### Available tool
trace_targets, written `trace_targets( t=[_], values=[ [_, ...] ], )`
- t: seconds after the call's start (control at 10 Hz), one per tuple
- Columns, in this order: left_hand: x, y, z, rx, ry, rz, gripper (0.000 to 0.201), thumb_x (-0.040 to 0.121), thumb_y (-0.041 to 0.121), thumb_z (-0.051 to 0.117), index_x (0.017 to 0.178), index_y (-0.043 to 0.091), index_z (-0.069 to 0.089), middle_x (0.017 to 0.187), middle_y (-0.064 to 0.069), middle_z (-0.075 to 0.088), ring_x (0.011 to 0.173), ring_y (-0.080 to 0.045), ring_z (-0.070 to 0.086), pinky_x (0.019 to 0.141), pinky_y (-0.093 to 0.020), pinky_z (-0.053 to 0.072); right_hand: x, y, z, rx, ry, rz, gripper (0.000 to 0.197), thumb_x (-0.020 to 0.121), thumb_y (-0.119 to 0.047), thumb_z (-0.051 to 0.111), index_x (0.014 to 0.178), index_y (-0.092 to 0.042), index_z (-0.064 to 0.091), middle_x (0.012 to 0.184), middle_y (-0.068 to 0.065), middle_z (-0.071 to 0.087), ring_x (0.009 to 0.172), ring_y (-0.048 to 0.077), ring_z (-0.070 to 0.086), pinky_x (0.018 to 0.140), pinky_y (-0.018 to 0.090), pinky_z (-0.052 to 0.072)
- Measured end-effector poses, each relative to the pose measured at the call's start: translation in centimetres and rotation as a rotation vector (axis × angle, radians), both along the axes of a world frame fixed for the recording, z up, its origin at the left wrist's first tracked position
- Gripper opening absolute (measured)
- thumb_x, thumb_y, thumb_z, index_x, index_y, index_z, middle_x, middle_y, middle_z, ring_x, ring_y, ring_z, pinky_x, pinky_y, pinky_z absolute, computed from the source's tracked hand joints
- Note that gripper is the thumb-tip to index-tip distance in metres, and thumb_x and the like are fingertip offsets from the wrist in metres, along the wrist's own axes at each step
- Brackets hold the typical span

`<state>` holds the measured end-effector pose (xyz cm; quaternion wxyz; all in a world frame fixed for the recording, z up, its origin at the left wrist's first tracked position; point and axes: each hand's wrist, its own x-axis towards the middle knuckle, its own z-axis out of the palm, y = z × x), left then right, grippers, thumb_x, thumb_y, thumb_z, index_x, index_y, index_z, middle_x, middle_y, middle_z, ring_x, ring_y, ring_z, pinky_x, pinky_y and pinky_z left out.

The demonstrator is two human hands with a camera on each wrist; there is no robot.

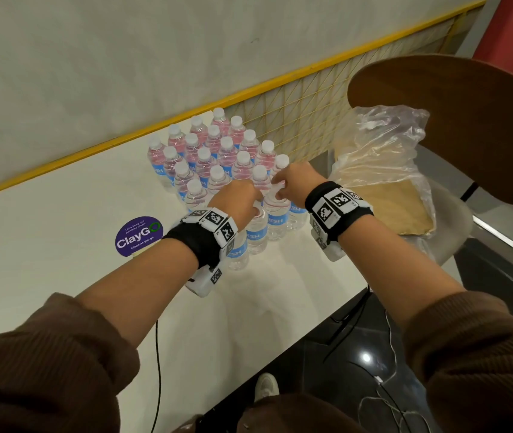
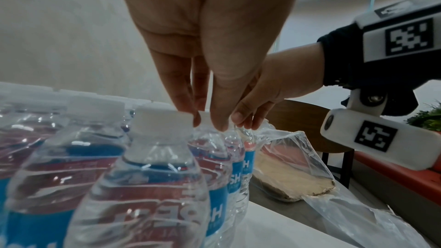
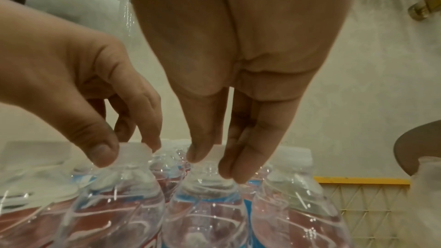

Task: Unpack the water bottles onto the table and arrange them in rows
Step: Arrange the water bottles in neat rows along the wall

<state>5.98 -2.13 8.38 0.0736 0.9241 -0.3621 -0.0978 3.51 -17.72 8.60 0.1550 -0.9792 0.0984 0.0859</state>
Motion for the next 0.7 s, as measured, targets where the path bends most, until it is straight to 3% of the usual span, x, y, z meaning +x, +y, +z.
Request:
trace_targets(
  t=[0.4, 0.5, 0.6, 0.7],
  values=[
    [0.3, 0.1, -0.2, -0.031, -0.007, -0.005, 0.032, 0.088, 0.023, 0.06, 0.12, 0.017, 0.063, 0.121, -0.009, 0.056, 0.112, -0.028, 0.054, 0.086, -0.033, 0.041, 0.2, -0.4, -0.2, 0.017, -0.003, 0.004, 0.039, 0.087, -0.021, 0.064, 0.126, -0.018, 0.059, 0.119, 0.014, 0.06, 0.114, 0.027, 0.054, 0.097, 0.034, 0.046],
    [-0.4, 1.3, 0.0, -0.054, -0.008, 0.016, 0.036, 0.089, 0.034, 0.056, 0.124, 0.023, 0.058, 0.121, -0.002, 0.055, 0.113, -0.024, 0.053, 0.086, -0.035, 0.044, -0.7, -0.3, 0.3, 0.039, -0.004, -0.028, 0.042, 0.088, -0.021, 0.061, 0.129, -0.018, 0.055, 0.122, 0.014, 0.06, 0.115, 0.029, 0.054, 0.097, 0.034, 0.045],
    [-2.2, 3.6, 0.7, -0.206, -0.021, 0.066, 0.027, 0.091, 0.035, 0.053, 0.114, 0.023, 0.062, 0.111, 0.003, 0.059, 0.099, -0.02, 0.059, 0.081, -0.036, 0.049, -2.9, -0.1, 1.6, 0.097, -0.064, -0.034, 0.039, 0.089, -0.019, 0.06, 0.128, -0.016, 0.055, 0.116, 0.01, 0.064, 0.109, 0.025, 0.058, 0.091, 0.03, 0.045],
    [-6.4, 9.6, -0.5, -0.217, 0.106, 0.14, 0.022, 0.089, 0.036, 0.048, 0.087, 0.022, 0.064, 0.083, 0.005, 0.062, 0.075, -0.019, 0.06, 0.07, -0.036, 0.05, -8.2, 0.6, 1.9, 0.148, 0.092, 0.099, 0.03, 0.09, -0.02, 0.06, 0.12, -0.018, 0.062, 0.109, 0.003, 0.067, 0.101, 0.019, 0.059, 0.085, 0.02, 0.039]
  ],
)
